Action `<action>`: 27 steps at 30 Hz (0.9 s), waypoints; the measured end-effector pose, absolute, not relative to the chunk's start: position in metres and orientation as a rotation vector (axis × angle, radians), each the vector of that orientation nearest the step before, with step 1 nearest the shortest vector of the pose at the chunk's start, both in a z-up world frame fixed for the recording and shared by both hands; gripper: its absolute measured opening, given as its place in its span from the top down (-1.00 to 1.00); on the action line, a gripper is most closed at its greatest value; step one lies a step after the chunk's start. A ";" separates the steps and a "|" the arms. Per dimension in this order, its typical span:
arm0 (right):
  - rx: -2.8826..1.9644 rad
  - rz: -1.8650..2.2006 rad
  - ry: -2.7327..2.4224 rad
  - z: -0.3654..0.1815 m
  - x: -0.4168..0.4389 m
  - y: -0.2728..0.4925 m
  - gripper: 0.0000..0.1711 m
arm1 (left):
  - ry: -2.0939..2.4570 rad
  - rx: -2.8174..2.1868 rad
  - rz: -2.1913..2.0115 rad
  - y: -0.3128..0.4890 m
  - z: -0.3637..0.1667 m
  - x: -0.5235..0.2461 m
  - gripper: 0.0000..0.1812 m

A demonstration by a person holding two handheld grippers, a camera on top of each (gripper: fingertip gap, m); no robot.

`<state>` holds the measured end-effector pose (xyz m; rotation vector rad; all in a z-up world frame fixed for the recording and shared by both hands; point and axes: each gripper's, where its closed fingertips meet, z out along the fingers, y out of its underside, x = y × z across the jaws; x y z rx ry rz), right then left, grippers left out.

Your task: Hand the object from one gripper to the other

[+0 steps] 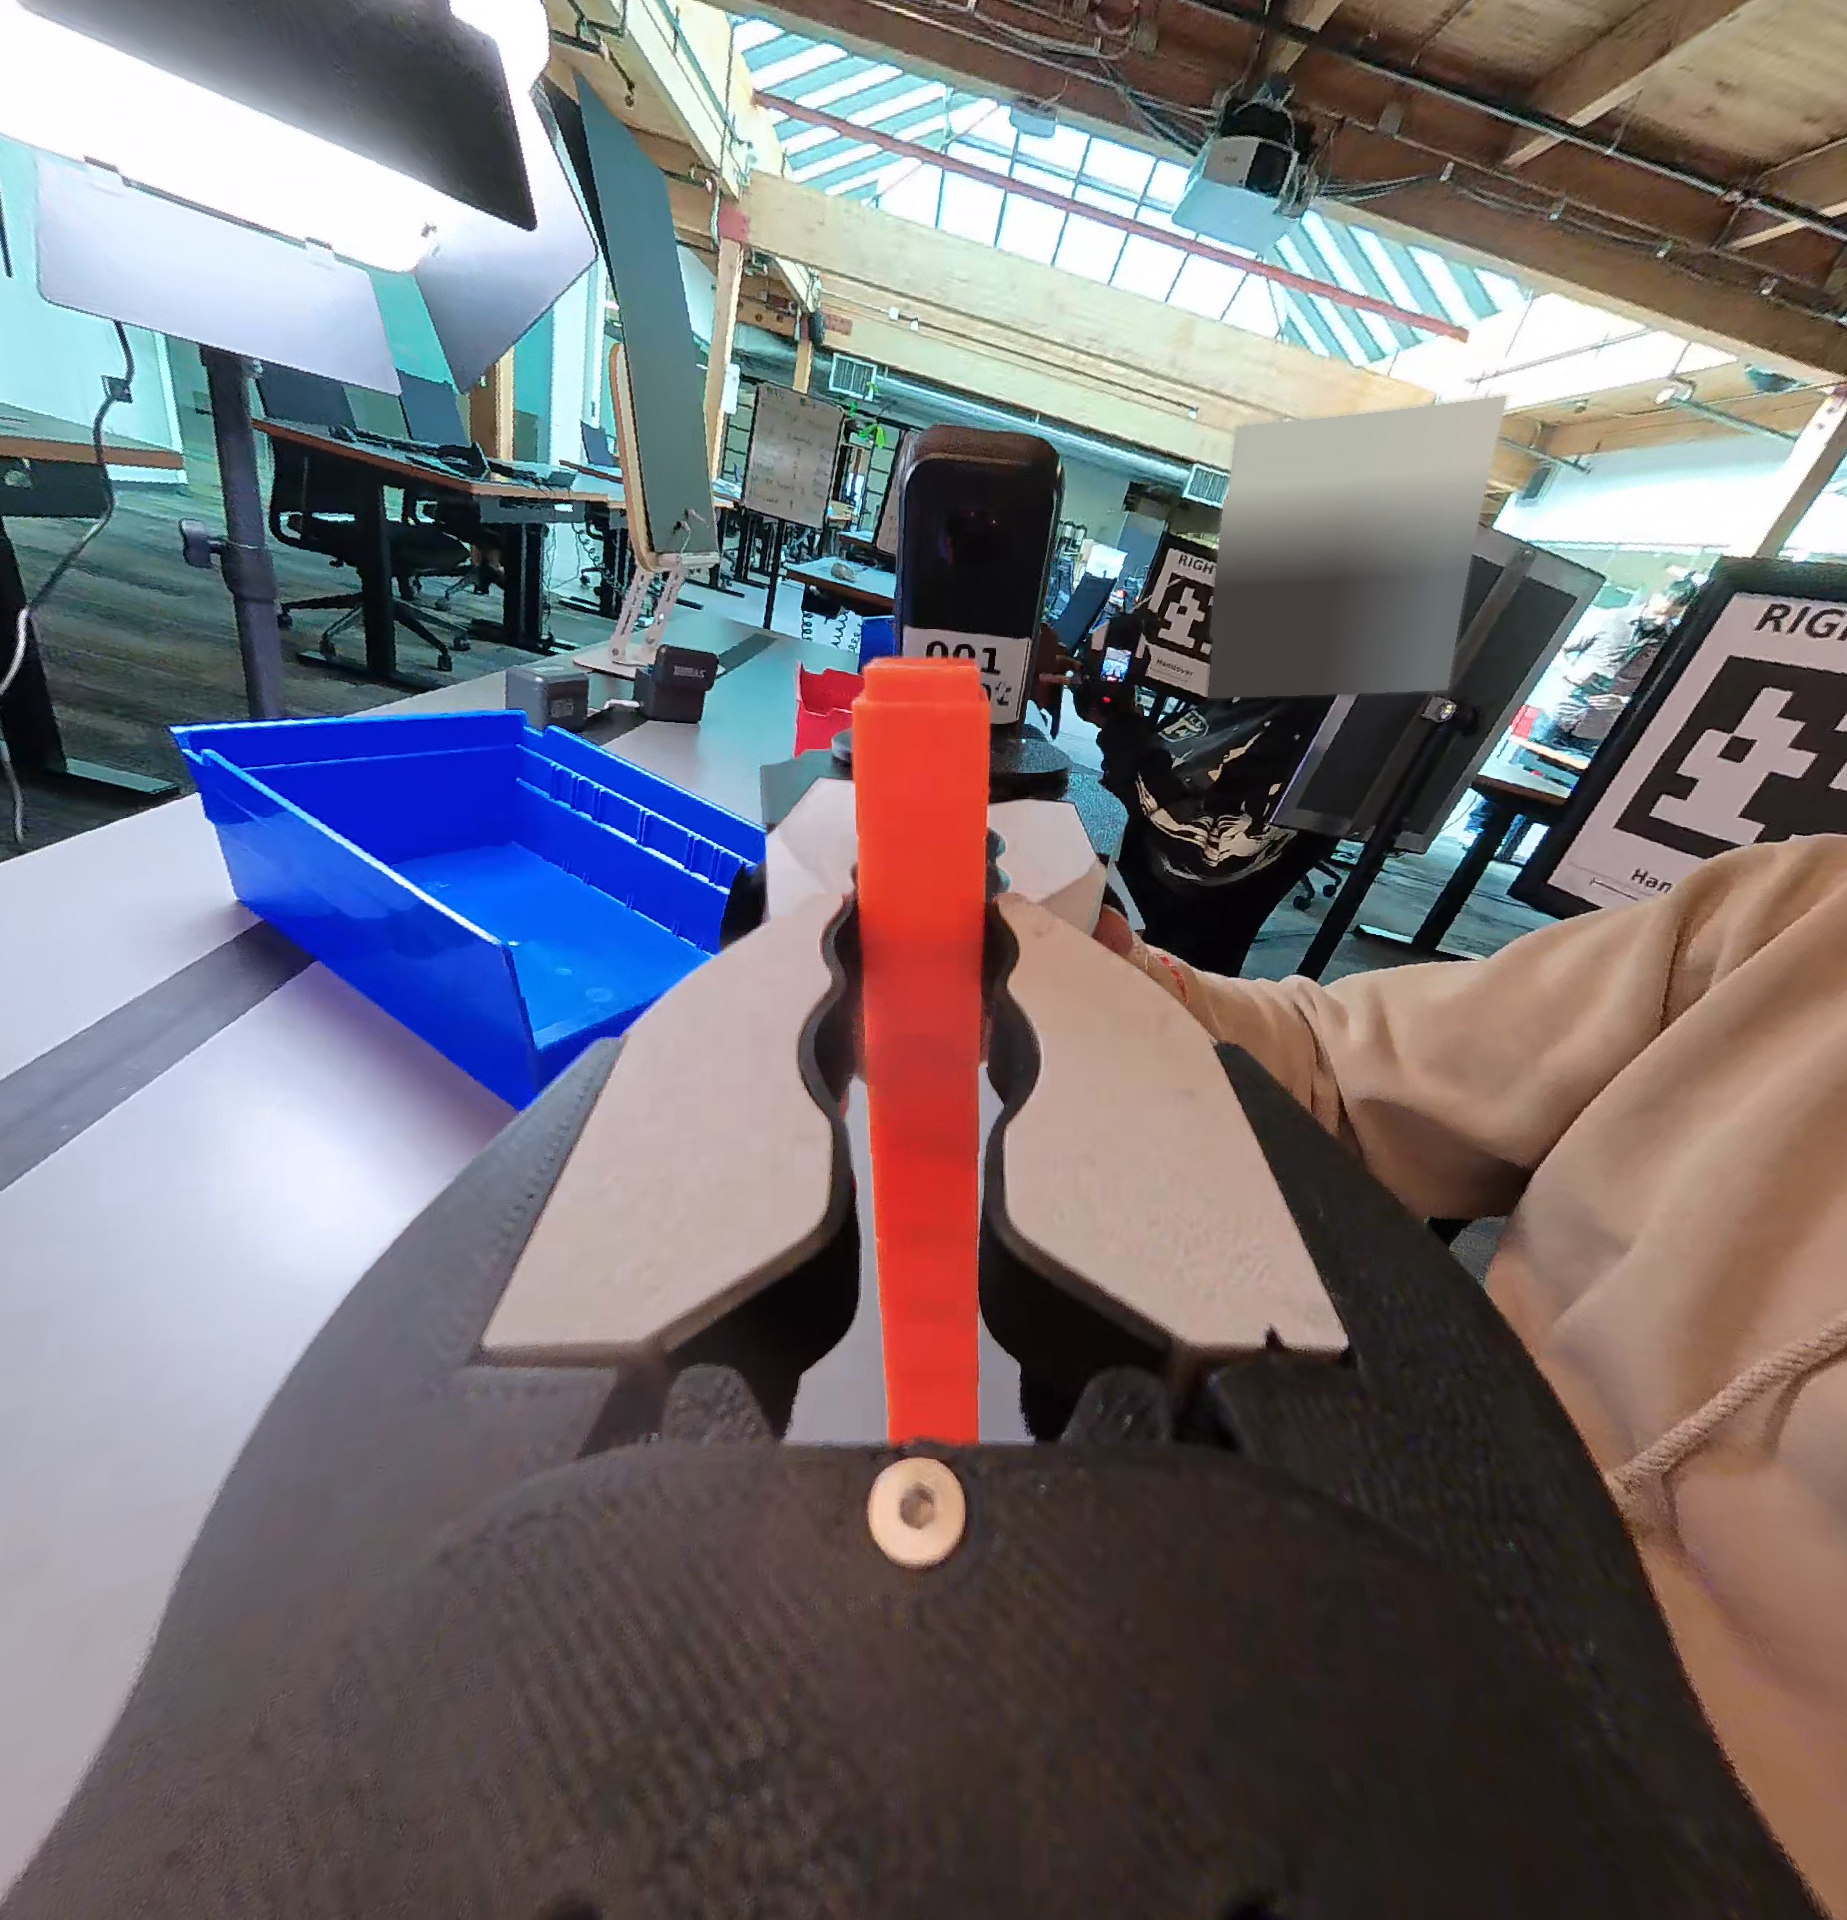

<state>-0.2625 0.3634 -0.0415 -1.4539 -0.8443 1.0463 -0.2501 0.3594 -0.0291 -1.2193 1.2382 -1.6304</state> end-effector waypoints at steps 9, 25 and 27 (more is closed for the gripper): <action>-1.386 1.056 -0.833 -0.032 -0.266 0.359 0.76 | 1.265 -1.184 -1.665 0.354 -0.024 -0.256 0.60; -1.336 1.040 -0.773 -0.021 -0.250 0.362 0.69 | 1.270 -1.209 -1.596 0.359 -0.029 -0.254 0.76; -1.366 1.031 -0.798 -0.030 -0.249 0.364 0.65 | 1.211 -1.205 -1.635 0.364 -0.023 -0.257 0.76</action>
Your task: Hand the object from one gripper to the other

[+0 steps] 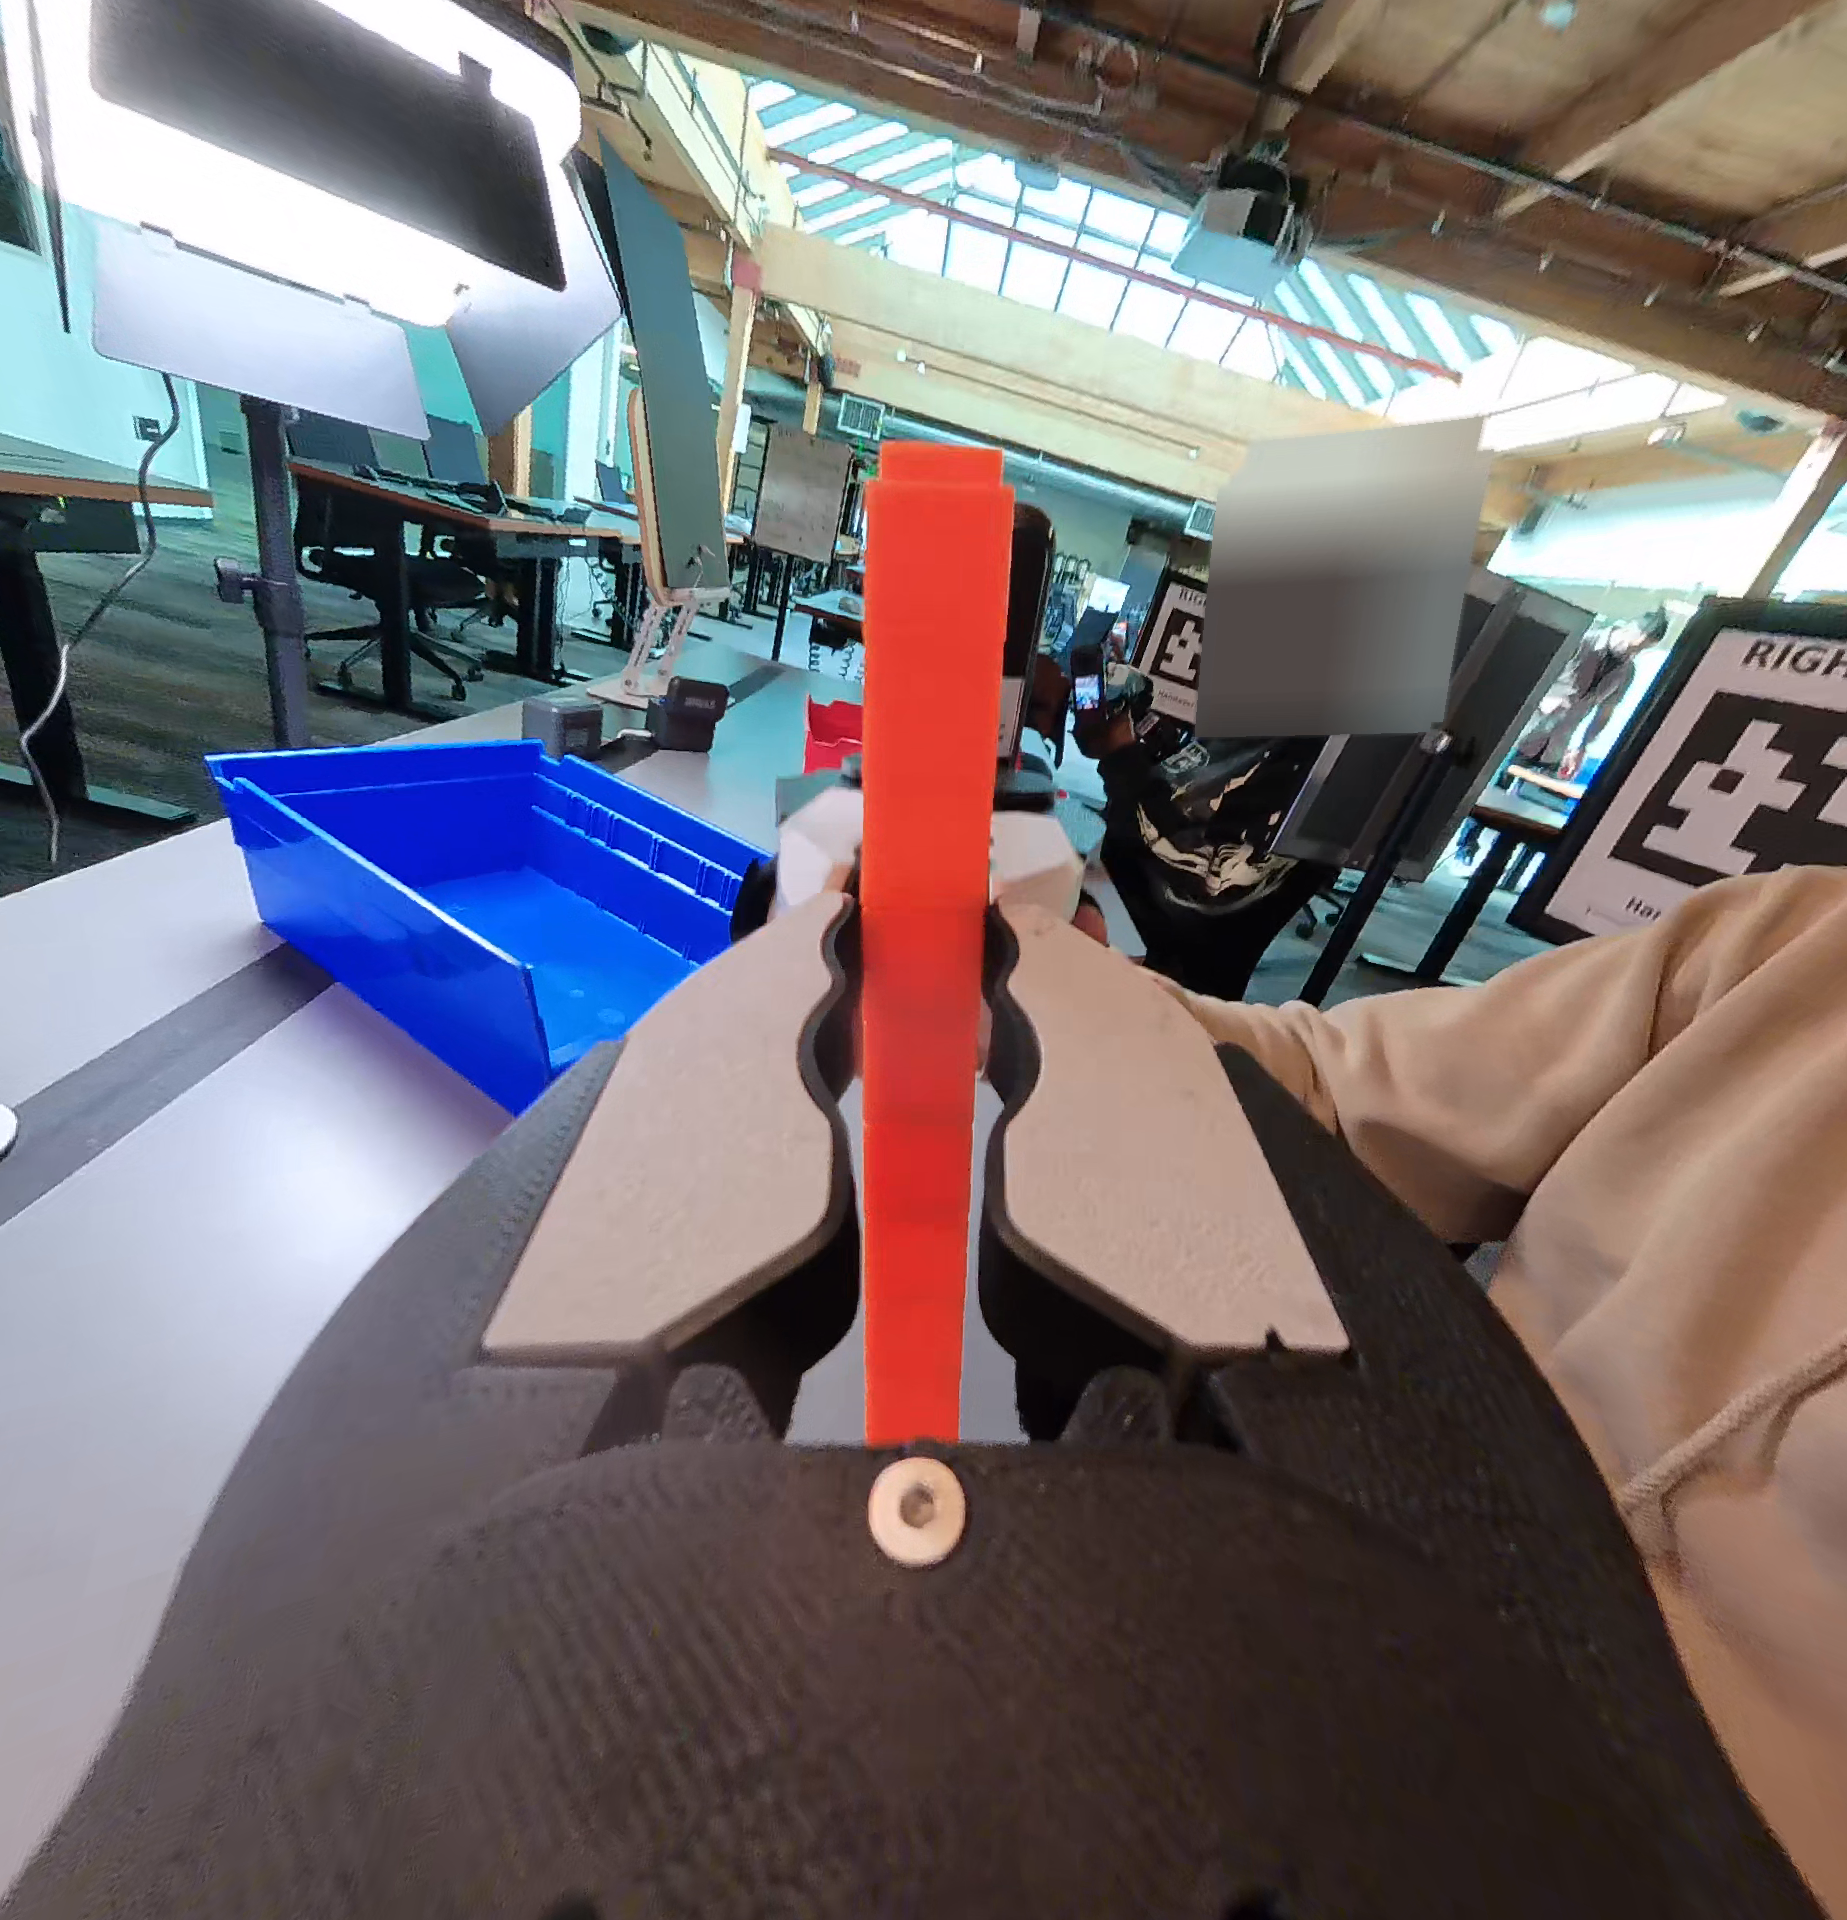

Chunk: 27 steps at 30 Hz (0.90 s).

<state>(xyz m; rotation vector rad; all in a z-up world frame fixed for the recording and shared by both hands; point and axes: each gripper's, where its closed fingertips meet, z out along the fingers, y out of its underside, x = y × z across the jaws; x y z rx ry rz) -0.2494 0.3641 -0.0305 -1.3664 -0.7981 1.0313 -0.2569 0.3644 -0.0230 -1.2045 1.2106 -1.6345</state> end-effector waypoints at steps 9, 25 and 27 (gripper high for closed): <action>-1.387 1.073 -0.847 -0.040 -0.273 0.359 0.76 | 1.225 -1.162 -1.618 0.356 -0.021 -0.253 0.76; -1.295 1.113 -0.759 -0.017 -0.254 0.358 0.76 | 1.337 -1.204 -1.595 0.349 -0.044 -0.243 0.76; -1.290 1.090 -0.739 -0.014 -0.249 0.360 0.73 | 1.303 -1.199 -1.594 0.354 -0.039 -0.246 0.77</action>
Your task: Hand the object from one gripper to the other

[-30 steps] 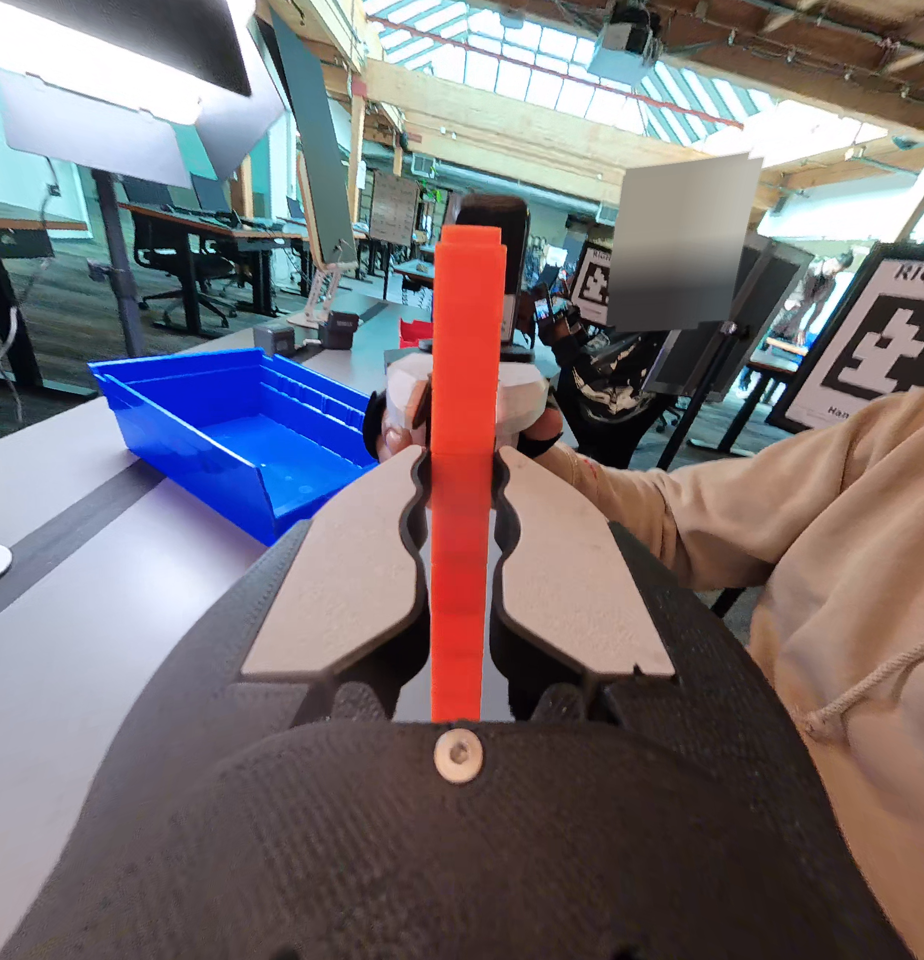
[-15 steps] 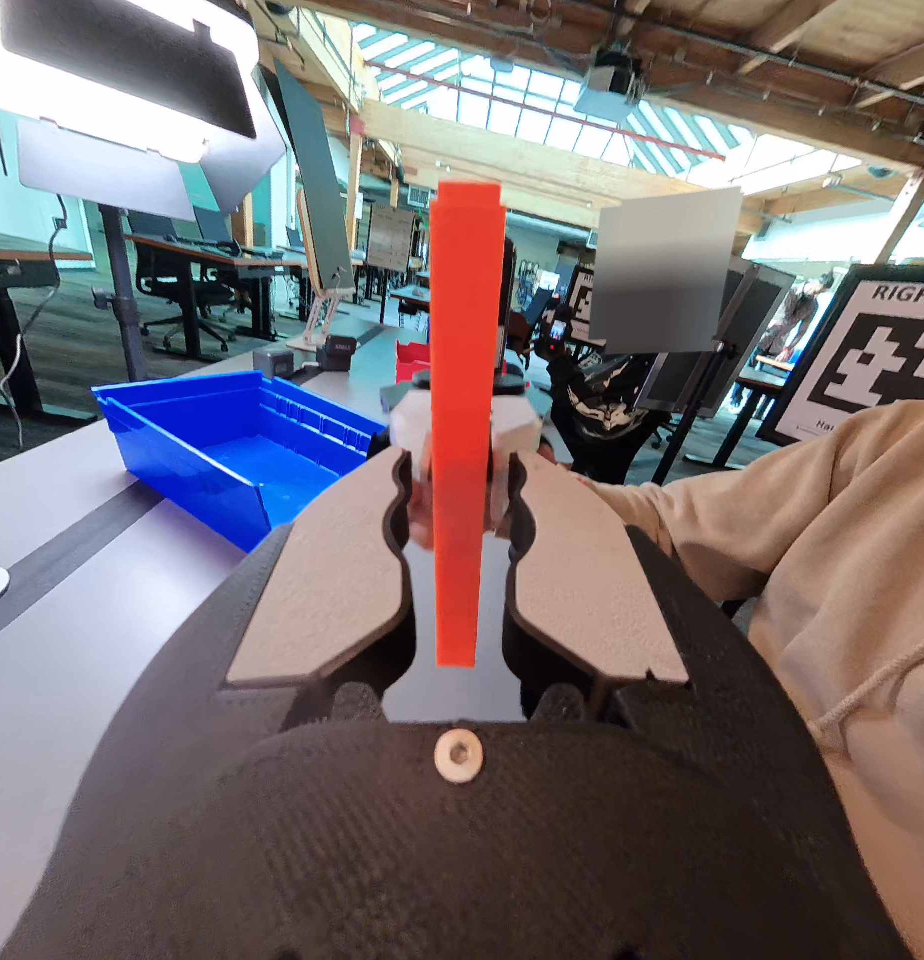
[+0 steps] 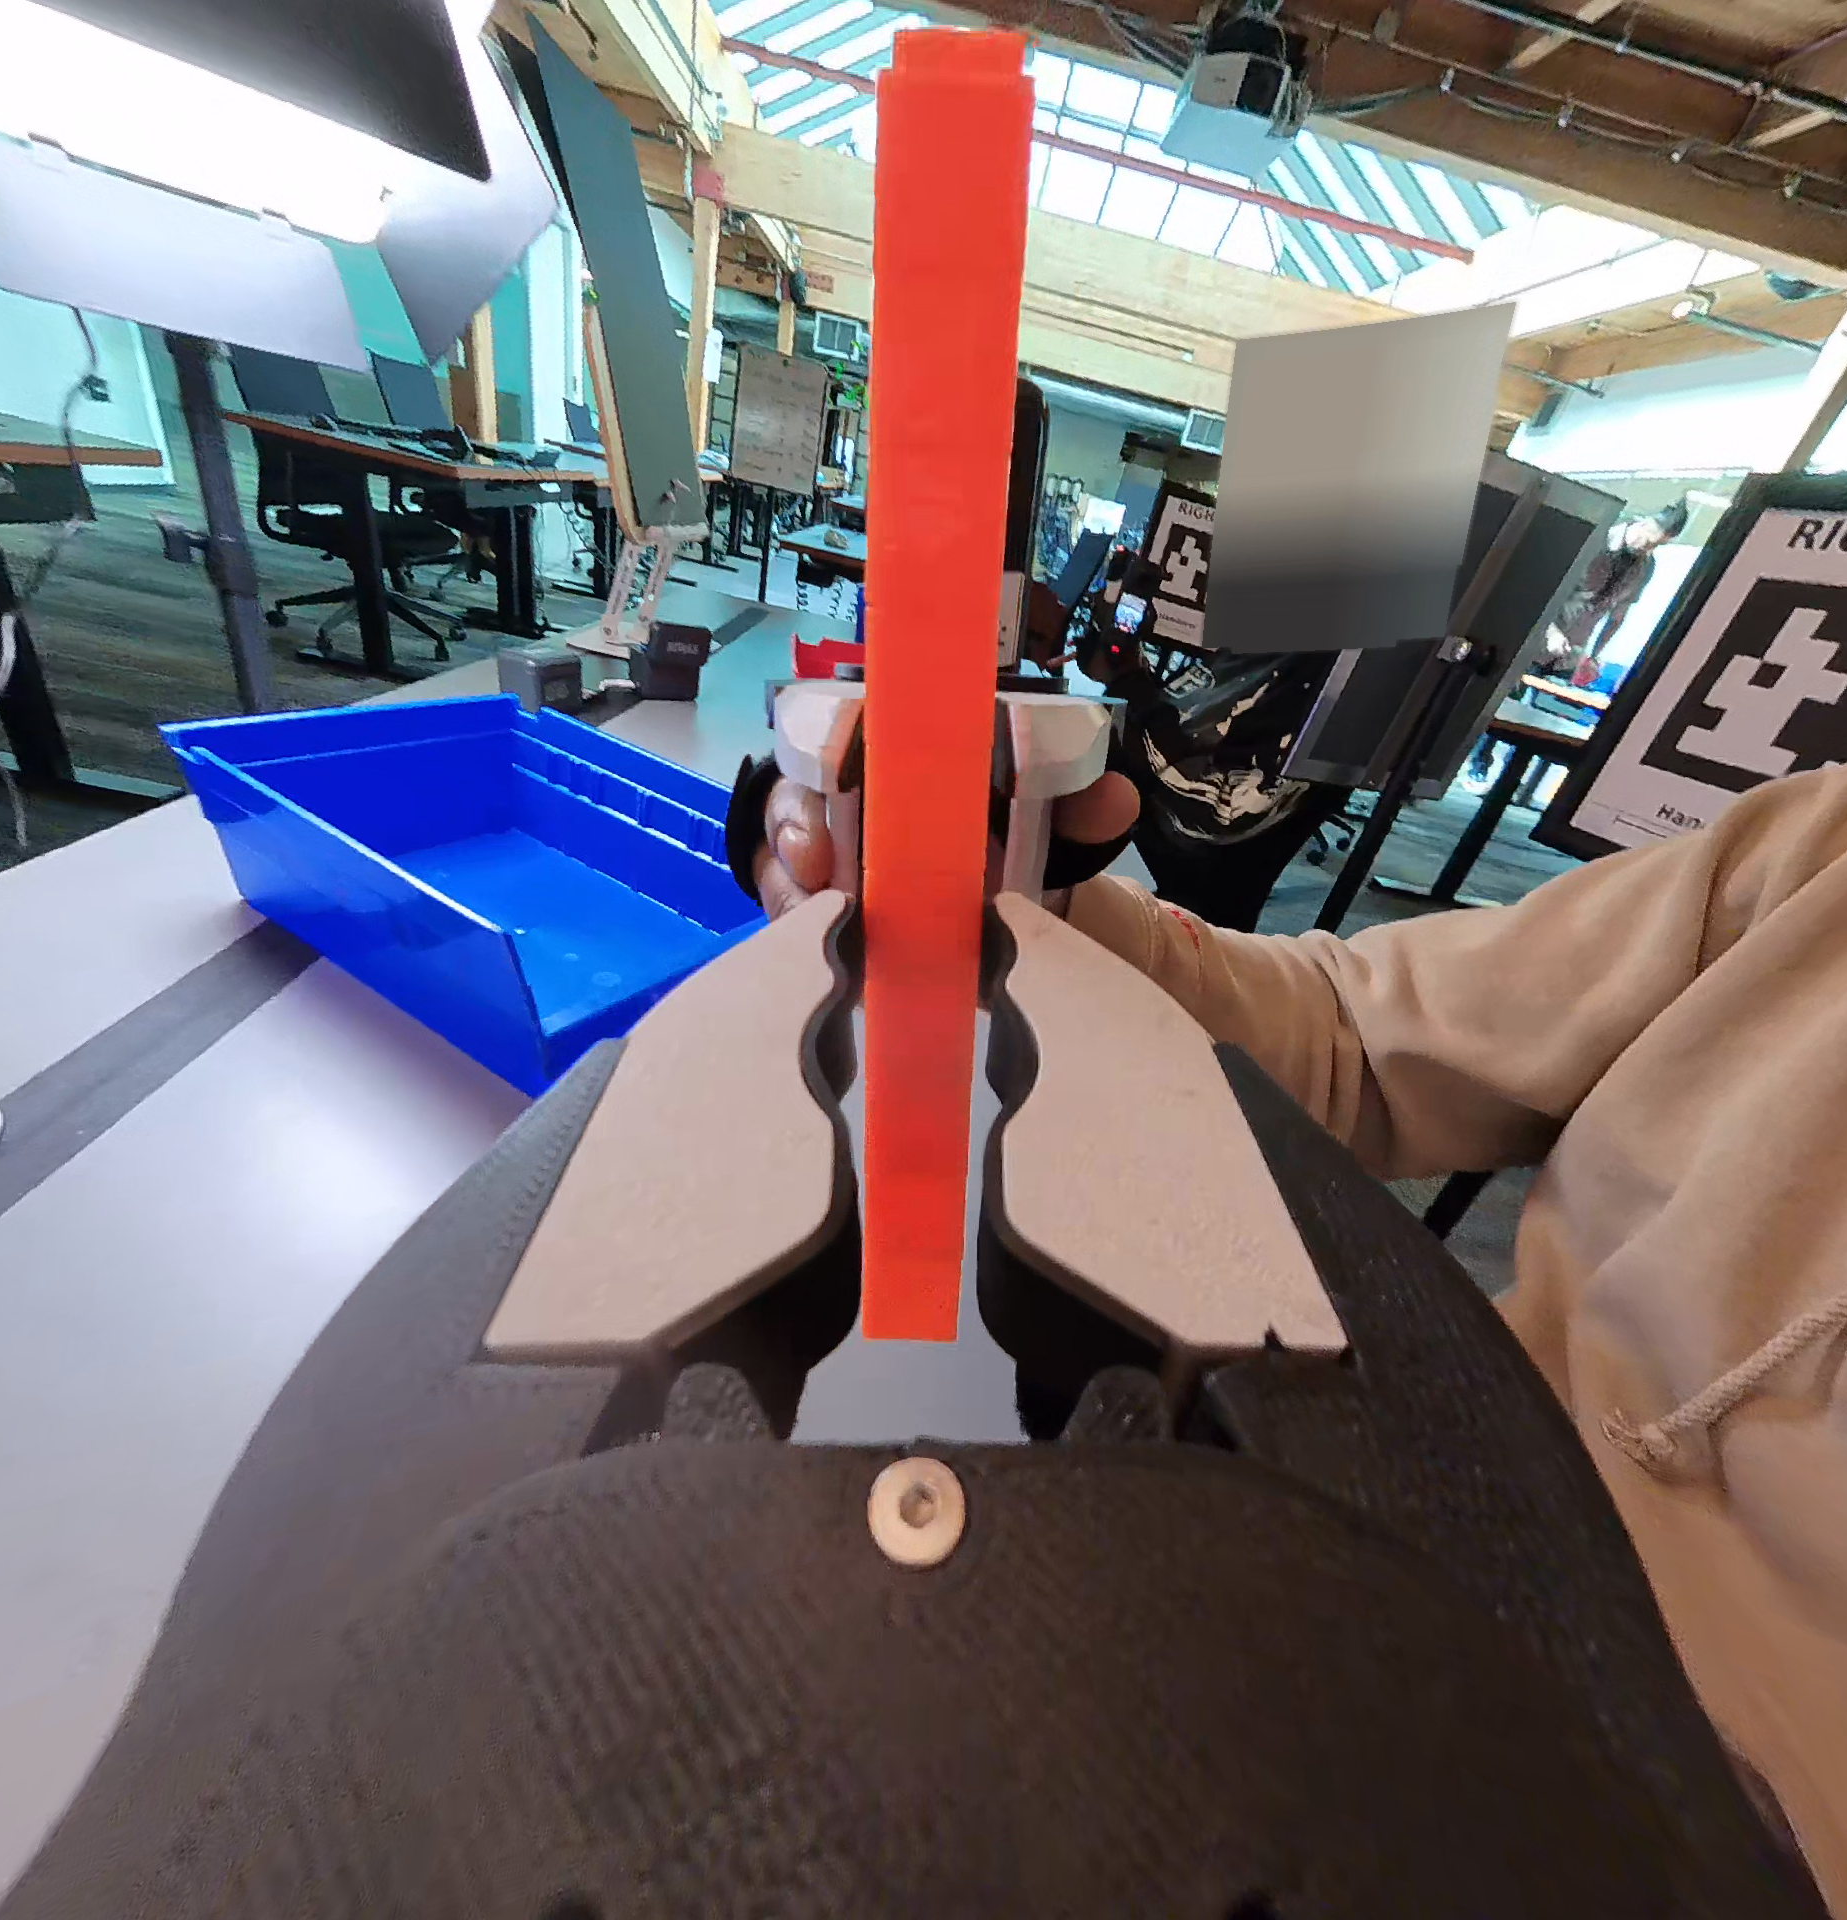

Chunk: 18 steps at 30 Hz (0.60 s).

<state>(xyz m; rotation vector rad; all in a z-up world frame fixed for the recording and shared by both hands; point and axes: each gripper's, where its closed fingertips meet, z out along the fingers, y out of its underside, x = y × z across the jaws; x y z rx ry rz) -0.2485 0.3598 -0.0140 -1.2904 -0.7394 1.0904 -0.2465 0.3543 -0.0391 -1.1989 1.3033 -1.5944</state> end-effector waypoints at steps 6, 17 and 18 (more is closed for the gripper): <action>-1.381 1.086 -0.809 -0.036 -0.250 0.362 0.63 | 1.217 -1.174 -1.628 0.363 -0.026 -0.254 0.77; -1.351 1.081 -0.820 -0.030 -0.254 0.357 0.76 | 1.327 -1.198 -1.623 0.353 -0.042 -0.251 0.56; -1.341 1.090 -0.811 -0.027 -0.253 0.357 0.76 | 1.340 -1.208 -1.625 0.353 -0.047 -0.249 0.57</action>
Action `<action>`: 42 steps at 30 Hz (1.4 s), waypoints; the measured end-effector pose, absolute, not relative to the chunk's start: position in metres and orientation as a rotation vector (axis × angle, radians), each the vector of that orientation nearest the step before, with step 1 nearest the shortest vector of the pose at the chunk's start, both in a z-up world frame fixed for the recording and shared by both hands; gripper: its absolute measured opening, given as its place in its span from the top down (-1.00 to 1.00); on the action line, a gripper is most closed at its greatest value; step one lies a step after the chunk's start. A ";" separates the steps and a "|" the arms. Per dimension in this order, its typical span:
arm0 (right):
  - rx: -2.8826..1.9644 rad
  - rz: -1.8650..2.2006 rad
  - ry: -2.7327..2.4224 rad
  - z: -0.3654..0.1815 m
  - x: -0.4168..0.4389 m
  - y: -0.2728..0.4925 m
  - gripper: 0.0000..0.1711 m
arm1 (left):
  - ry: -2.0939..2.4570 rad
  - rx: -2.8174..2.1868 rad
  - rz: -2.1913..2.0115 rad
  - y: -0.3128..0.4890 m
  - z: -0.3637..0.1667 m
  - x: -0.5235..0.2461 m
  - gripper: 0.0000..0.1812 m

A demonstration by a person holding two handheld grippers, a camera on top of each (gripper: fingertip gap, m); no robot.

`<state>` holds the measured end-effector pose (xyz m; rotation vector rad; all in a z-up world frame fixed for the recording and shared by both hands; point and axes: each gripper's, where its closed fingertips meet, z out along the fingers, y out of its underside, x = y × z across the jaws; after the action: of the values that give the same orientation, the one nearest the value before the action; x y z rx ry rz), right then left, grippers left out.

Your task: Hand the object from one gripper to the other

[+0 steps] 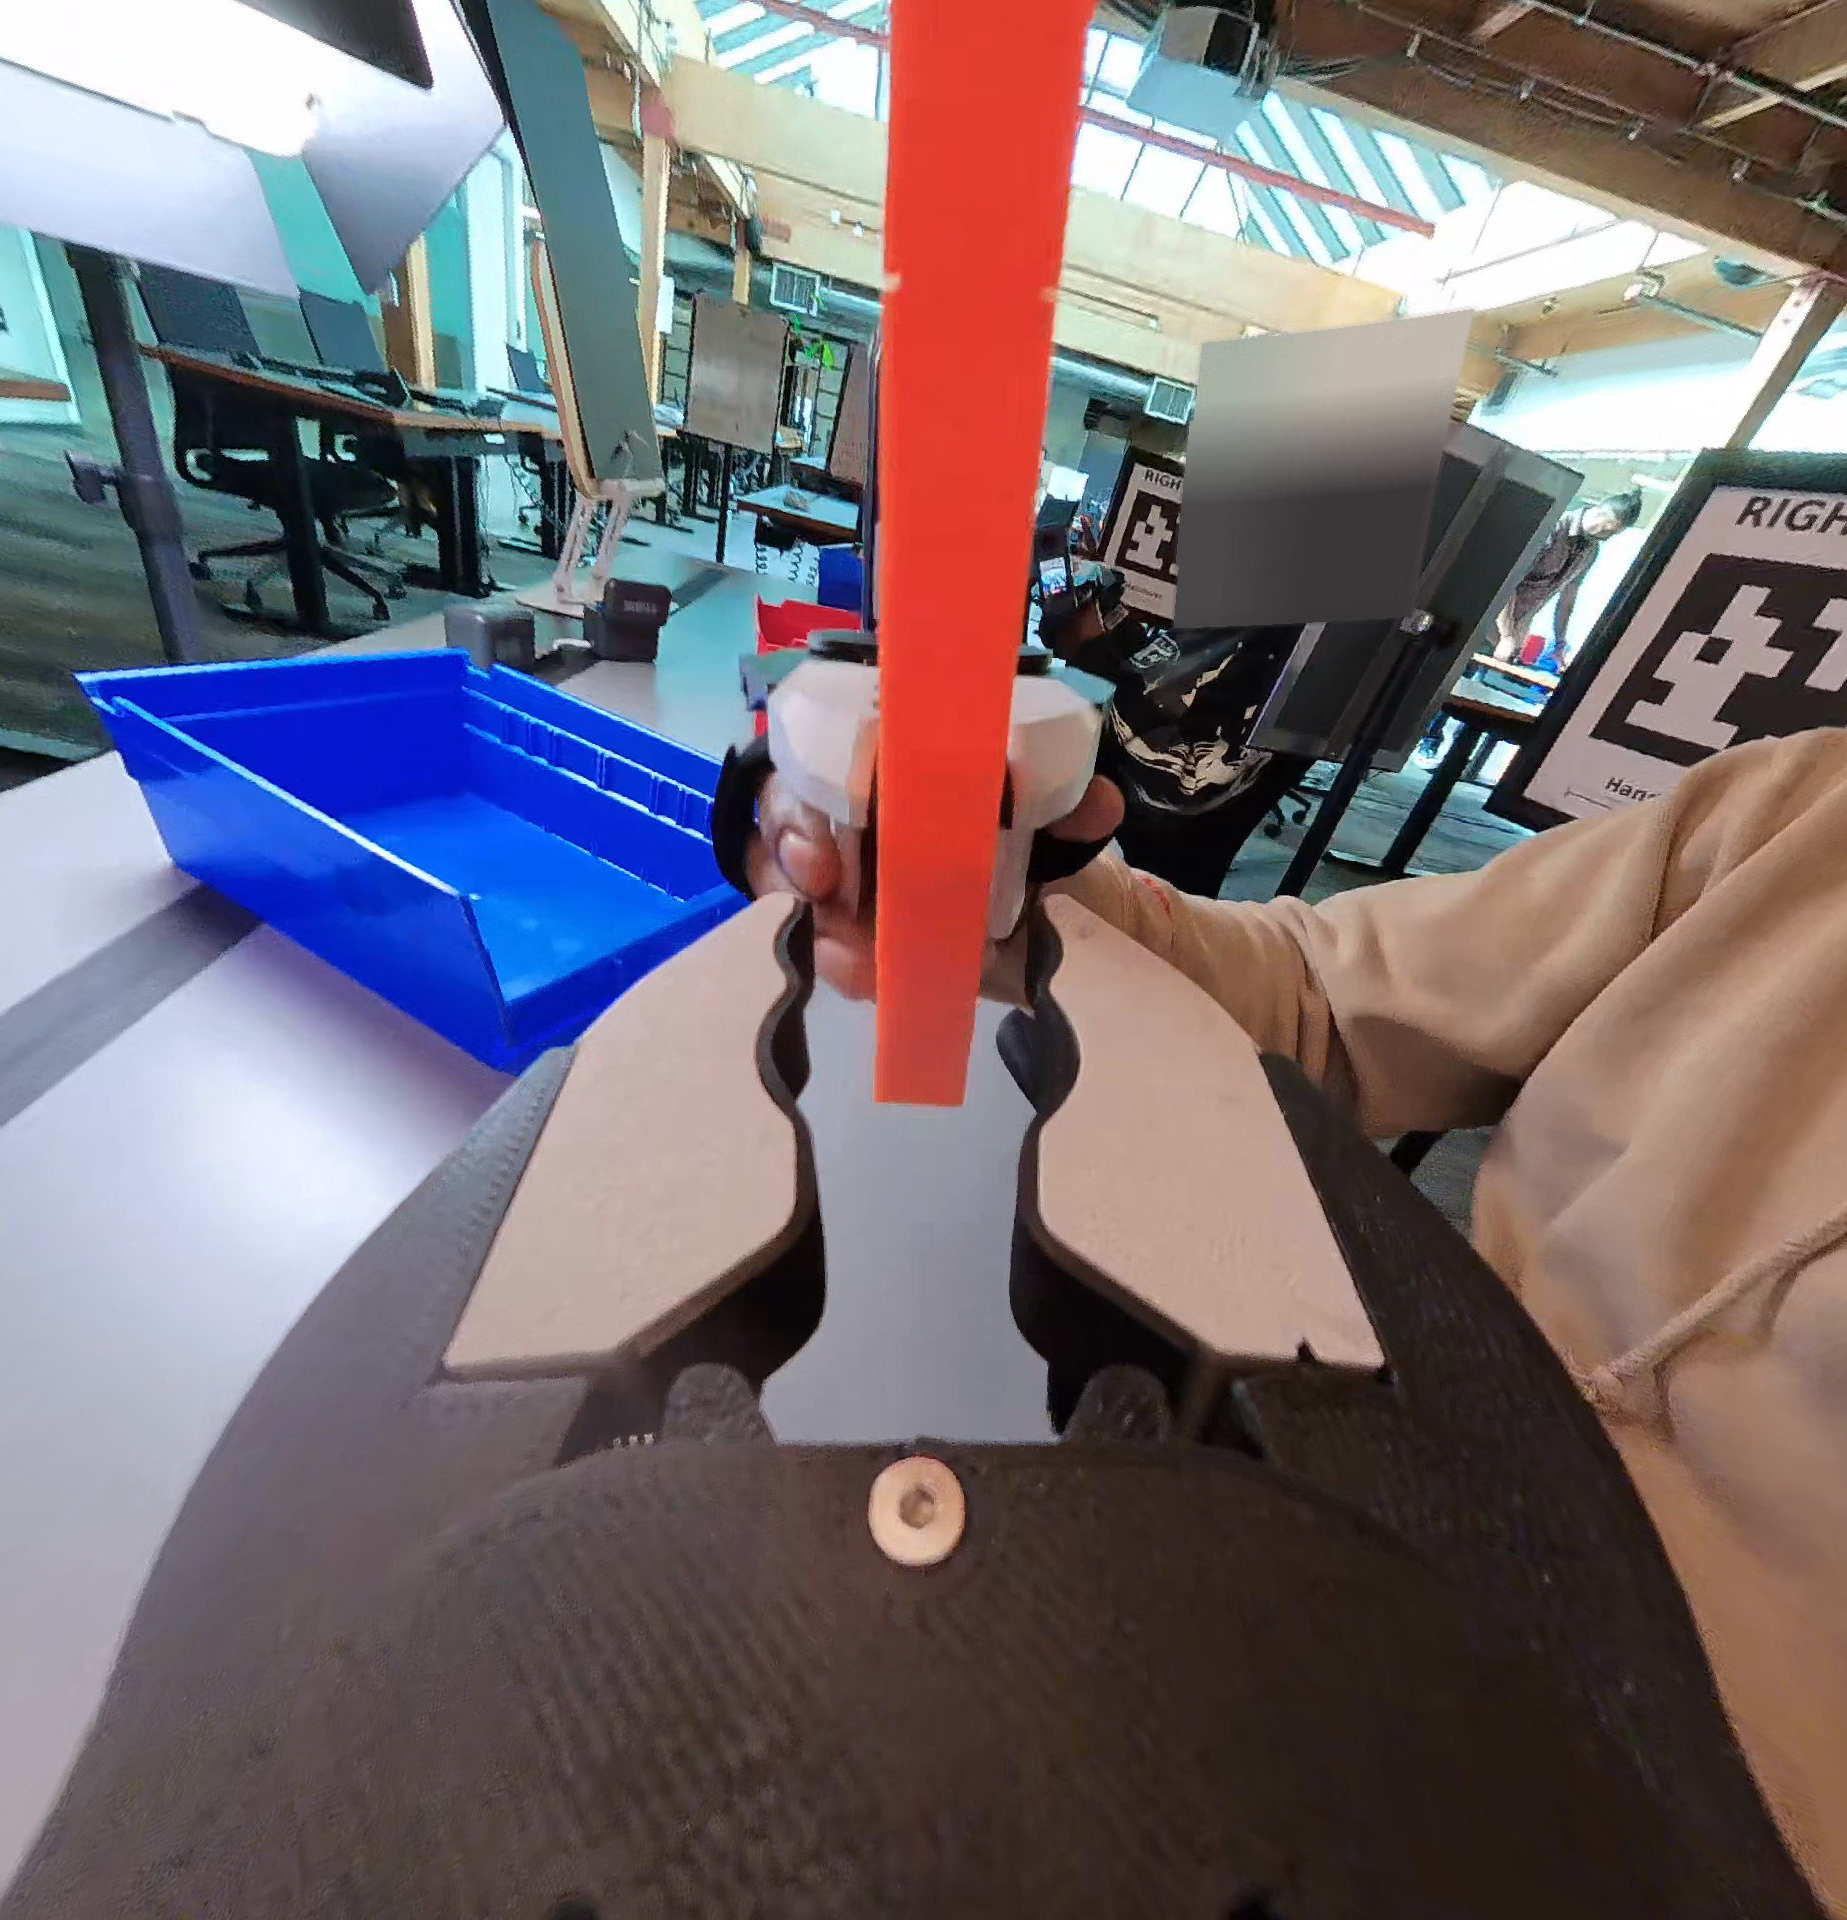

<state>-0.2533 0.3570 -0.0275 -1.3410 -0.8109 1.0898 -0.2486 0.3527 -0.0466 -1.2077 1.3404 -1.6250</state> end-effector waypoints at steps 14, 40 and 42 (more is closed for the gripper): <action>-1.399 1.021 -0.838 -0.038 -0.242 0.363 0.61 | 1.261 -1.184 -1.617 0.362 -0.034 -0.253 0.77; -1.353 1.005 -0.789 -0.027 -0.243 0.365 0.71 | 1.373 -1.249 -1.541 0.360 -0.054 -0.249 0.76; -1.322 1.009 -0.753 -0.015 -0.228 0.364 0.62 | 1.376 -1.247 -1.526 0.365 -0.050 -0.257 0.76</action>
<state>-0.2276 0.3637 -0.0147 -1.3218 -0.7529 1.0086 -0.2569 0.3646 -0.0499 -1.2466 1.3761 -1.5255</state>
